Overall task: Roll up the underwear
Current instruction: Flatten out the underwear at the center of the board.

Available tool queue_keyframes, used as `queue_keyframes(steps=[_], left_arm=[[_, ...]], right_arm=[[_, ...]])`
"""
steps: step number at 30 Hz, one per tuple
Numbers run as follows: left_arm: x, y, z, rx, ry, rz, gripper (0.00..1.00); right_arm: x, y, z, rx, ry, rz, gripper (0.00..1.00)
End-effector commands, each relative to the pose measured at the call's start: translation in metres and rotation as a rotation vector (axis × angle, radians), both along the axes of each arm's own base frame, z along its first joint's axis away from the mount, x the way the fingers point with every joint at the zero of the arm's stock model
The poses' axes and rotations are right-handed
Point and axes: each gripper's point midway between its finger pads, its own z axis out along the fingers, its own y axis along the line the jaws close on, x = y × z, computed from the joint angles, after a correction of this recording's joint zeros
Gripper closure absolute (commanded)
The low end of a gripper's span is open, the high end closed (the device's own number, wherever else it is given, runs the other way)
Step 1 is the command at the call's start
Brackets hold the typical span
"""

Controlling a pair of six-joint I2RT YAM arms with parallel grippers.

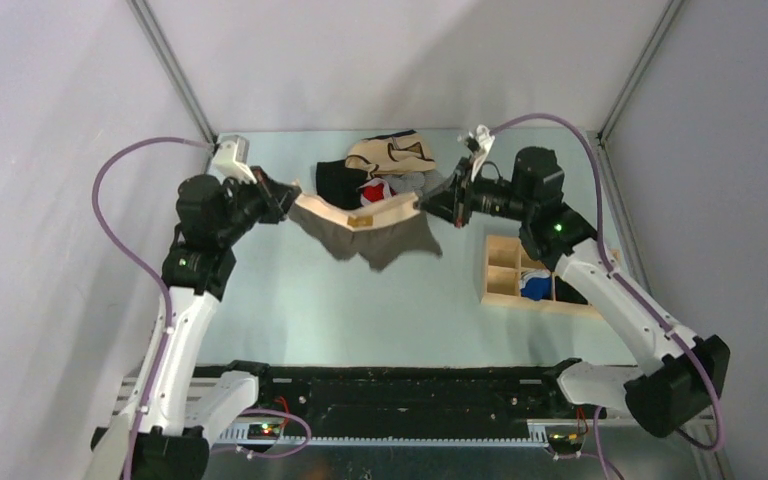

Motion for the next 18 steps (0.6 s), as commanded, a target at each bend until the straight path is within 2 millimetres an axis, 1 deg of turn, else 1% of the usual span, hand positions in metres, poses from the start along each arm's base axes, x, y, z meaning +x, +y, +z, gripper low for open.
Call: queue_keyframes(steps=[1, 2, 3, 4, 5, 6, 7, 8, 9, 10, 11, 12, 13, 14, 15, 16, 17, 18], left_arm=[[-0.04, -0.024, -0.029, -0.057, 0.084, -0.136, 0.92], [-0.043, -0.023, -0.036, -0.051, 0.101, -0.135, 0.93], [-0.049, -0.022, -0.05, -0.047, 0.142, -0.127, 0.93], [-0.049, -0.018, -0.06, -0.045, 0.171, -0.098, 0.93], [-0.051, -0.016, -0.081, -0.04, 0.233, -0.08, 0.92], [-0.05, -0.011, -0.099, -0.038, 0.282, -0.043, 0.92], [-0.046, -0.009, -0.114, -0.037, 0.328, -0.018, 0.93], [-0.042, -0.005, -0.129, -0.038, 0.369, 0.022, 0.93], [-0.033, -0.002, -0.142, -0.033, 0.408, 0.049, 0.92], [-0.022, 0.003, -0.148, -0.038, 0.42, 0.098, 0.92], [-0.013, 0.003, -0.168, -0.031, 0.483, 0.117, 0.92], [0.003, 0.002, -0.183, -0.031, 0.516, 0.132, 0.93], [0.011, 0.002, -0.192, -0.031, 0.541, 0.141, 0.94], [0.028, 0.0, -0.207, -0.035, 0.579, 0.154, 0.95], [0.039, 0.003, -0.214, -0.029, 0.588, 0.184, 0.94], [0.055, 0.004, -0.226, -0.025, 0.61, 0.208, 0.91], [0.065, 0.007, -0.231, -0.008, 0.609, 0.229, 0.78], [0.081, 0.008, -0.241, 0.029, 0.616, 0.226, 0.7]], right_arm=[[-0.036, -0.011, -0.031, -0.048, 0.072, 0.015, 1.0], [-0.045, -0.014, -0.03, -0.042, 0.068, 0.018, 1.0], [-0.05, -0.015, -0.046, -0.052, 0.111, 0.02, 1.0], [-0.055, -0.018, -0.056, -0.057, 0.135, 0.013, 1.0], [-0.057, -0.019, -0.063, -0.055, 0.172, 0.003, 1.0], [-0.055, -0.021, -0.078, -0.063, 0.229, -0.036, 1.0], [-0.044, -0.024, -0.089, -0.073, 0.258, -0.088, 1.0], [-0.038, -0.026, -0.103, -0.082, 0.295, -0.121, 1.0], [-0.021, -0.03, -0.12, -0.104, 0.338, -0.187, 1.0], [-0.011, -0.031, -0.128, -0.093, 0.376, -0.218, 1.0], [0.013, -0.035, -0.146, -0.093, 0.421, -0.266, 1.0], [0.022, -0.033, -0.154, -0.074, 0.47, -0.286, 1.0], [0.043, -0.034, -0.178, -0.082, 0.525, -0.321, 1.0], [0.055, -0.033, -0.185, -0.077, 0.552, -0.342, 1.0], [0.069, -0.032, -0.21, -0.105, 0.589, -0.366, 1.0], [0.083, -0.028, -0.21, -0.114, 0.565, -0.369, 1.0], [0.092, -0.027, -0.238, -0.162, 0.616, -0.385, 1.0], [0.108, -0.023, -0.231, -0.161, 0.592, -0.393, 1.0]])
